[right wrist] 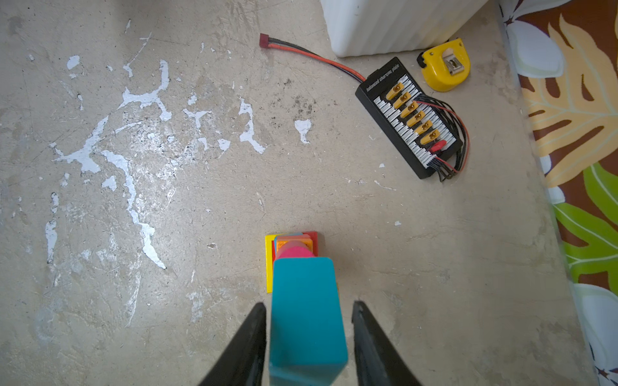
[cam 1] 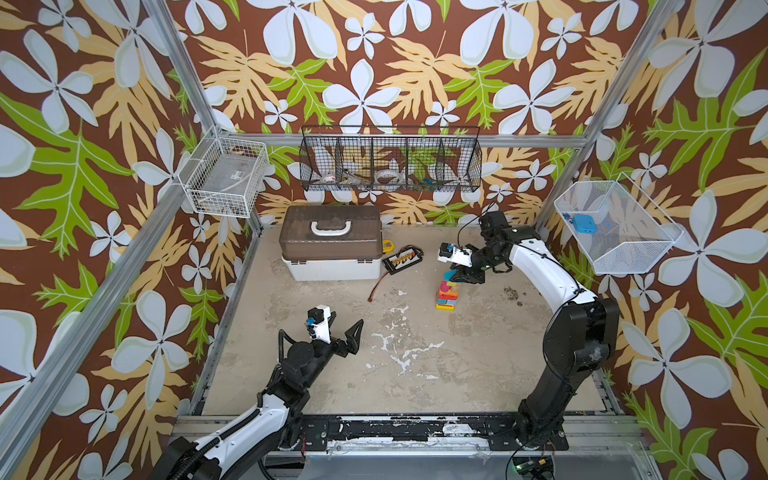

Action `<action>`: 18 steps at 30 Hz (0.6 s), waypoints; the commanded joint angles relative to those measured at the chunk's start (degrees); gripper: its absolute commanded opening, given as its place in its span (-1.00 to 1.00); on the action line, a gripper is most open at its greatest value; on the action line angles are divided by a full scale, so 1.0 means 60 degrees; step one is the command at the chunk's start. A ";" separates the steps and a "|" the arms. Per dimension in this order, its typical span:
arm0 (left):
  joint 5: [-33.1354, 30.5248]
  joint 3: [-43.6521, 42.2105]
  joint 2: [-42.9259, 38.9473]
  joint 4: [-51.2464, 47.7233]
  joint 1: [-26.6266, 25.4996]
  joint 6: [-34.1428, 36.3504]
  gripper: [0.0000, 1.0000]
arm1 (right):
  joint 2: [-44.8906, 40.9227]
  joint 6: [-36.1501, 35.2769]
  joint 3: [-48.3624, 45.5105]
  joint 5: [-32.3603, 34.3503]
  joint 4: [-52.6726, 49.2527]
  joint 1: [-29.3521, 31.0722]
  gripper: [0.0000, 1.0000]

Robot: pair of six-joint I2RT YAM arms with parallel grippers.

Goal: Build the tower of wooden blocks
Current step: 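Lower the teal wedge onto the yellow X cube and open the right gripper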

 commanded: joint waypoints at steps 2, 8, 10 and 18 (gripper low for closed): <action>0.0027 -0.0155 0.0012 0.0342 0.0014 0.0012 0.99 | -0.0093 0.0084 -0.0032 -0.0031 0.0087 -0.0033 0.00; 0.0031 -0.0155 0.0027 0.0347 0.0007 0.0013 0.99 | -0.0261 0.0104 -0.0166 0.0009 0.0161 -0.0062 0.06; 0.0030 -0.0147 0.0027 0.0345 0.0007 0.0012 0.99 | -0.0344 0.0117 -0.0261 0.0055 0.0210 -0.0069 0.06; 0.0023 -0.0141 0.0042 0.0345 0.0007 0.0012 0.99 | -0.0604 0.0077 -0.0710 0.0266 0.0420 -0.0090 0.08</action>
